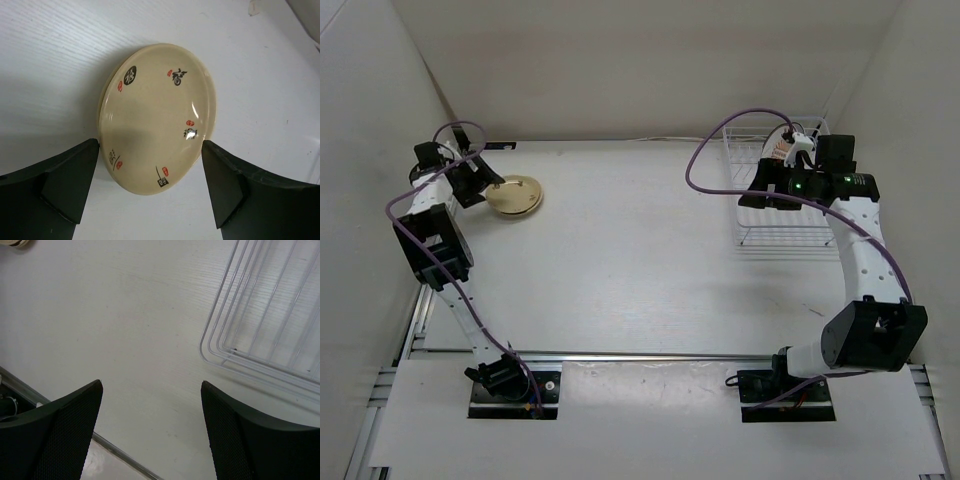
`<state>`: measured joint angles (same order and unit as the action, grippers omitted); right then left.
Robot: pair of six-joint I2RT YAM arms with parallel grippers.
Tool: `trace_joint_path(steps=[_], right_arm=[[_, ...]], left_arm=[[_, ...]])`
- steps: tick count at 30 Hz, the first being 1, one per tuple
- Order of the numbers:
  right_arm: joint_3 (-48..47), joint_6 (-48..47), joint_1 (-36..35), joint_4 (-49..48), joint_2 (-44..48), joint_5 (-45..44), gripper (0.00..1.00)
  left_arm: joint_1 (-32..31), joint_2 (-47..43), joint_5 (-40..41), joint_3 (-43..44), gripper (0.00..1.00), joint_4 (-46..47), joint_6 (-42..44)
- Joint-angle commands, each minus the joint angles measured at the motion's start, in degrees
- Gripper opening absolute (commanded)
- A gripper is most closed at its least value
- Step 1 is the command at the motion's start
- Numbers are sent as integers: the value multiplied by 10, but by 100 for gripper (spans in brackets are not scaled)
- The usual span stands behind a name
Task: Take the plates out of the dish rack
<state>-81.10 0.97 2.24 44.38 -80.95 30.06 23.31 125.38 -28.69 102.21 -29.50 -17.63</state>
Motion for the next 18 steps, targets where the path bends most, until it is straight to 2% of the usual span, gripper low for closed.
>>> trace_joint_path(steps=[1,5,8,9,11,15,18], right_arm=[[1,5,1,-25,16,16,82],[1,5,7,-25,16,16,82],[-5,16,7,-38,16,-32,82],[-14,16,7,-38,9,-63,82],[-29,21,7,-53,-8,-184,82],[-93,-6,7,-75,-61,-384,82],[-150,-25,7,-97,-120,-439,82]], left_arm=[[-8,-47,39,-22,94,-2,15],[-14,-47,81,-35,94,-8,30],[-14,-59,119,-40,94,-14,36],[-14,-59,129,-40,94,-19,37],[-14,-88,144,-47,94,-19,37],[-14,-162,127,-65,94,-24,16],[-20,-247,95,-103,94,-24,16]])
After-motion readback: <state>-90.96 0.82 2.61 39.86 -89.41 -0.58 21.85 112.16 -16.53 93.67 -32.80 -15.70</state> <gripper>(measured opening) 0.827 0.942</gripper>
